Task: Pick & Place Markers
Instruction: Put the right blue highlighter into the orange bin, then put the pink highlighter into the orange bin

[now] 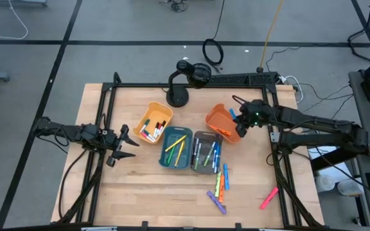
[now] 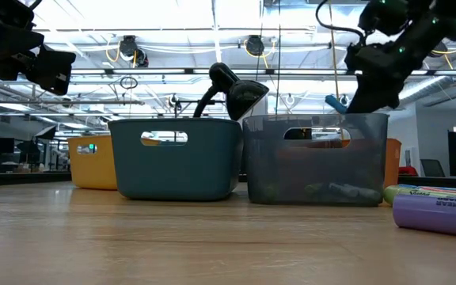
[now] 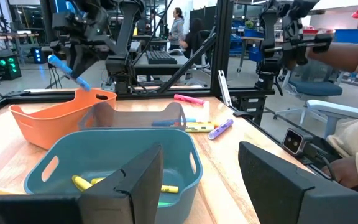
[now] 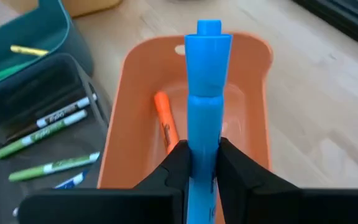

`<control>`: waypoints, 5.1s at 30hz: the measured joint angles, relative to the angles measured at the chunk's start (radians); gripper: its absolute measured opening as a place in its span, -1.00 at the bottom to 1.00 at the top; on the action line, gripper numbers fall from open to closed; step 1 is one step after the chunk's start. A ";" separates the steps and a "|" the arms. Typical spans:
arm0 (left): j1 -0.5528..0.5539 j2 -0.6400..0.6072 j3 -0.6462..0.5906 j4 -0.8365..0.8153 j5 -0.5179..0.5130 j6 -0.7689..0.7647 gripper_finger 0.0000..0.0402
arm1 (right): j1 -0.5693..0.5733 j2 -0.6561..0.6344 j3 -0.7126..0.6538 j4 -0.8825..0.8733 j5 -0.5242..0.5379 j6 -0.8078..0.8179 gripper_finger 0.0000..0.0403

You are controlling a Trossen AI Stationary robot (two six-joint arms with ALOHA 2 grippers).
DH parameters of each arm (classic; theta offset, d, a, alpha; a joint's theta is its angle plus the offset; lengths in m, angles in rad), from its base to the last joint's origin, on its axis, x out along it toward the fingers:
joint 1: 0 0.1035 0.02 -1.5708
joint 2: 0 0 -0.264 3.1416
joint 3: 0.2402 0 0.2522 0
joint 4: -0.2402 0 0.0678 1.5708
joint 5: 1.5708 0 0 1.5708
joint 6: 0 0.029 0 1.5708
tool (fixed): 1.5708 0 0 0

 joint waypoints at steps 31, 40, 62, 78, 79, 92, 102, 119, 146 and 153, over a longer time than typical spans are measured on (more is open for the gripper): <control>0.000 0.000 0.000 0.000 0.000 0.000 0.07 | -0.014 -0.110 -0.152 0.206 -0.005 0.021 -0.69; 0.000 0.000 0.000 0.000 0.000 0.000 0.07 | -0.013 -0.110 -0.151 0.214 -0.053 0.071 -0.28; 0.000 0.000 0.000 0.000 0.000 0.000 0.07 | 0.662 -0.087 -0.120 0.594 -0.299 0.866 -0.24; 0.000 0.000 0.000 0.000 0.000 0.000 0.07 | 1.325 0.316 -0.032 0.316 -0.500 2.079 -0.24; 0.000 0.000 0.000 0.000 0.000 0.000 0.07 | 1.334 0.331 -0.027 0.317 -0.491 2.080 -0.24; 0.000 0.000 0.000 0.000 -0.001 0.000 0.07 | 1.362 0.420 -0.027 0.066 -0.392 1.852 -0.24; 0.000 0.000 0.000 0.006 0.000 0.000 0.07 | 1.362 0.420 -0.028 0.065 -0.230 1.790 -0.24; 0.000 0.000 0.000 0.007 0.000 0.000 0.07 | 1.435 0.416 -0.028 0.123 -0.263 1.865 -0.24; 0.000 0.000 0.000 0.007 -0.018 0.000 0.07 | 1.439 0.628 0.105 -0.025 -0.483 1.880 -0.42; 0.000 0.000 0.000 0.006 -0.018 0.000 0.07 | 1.396 0.656 0.104 -0.079 -0.453 1.851 -0.42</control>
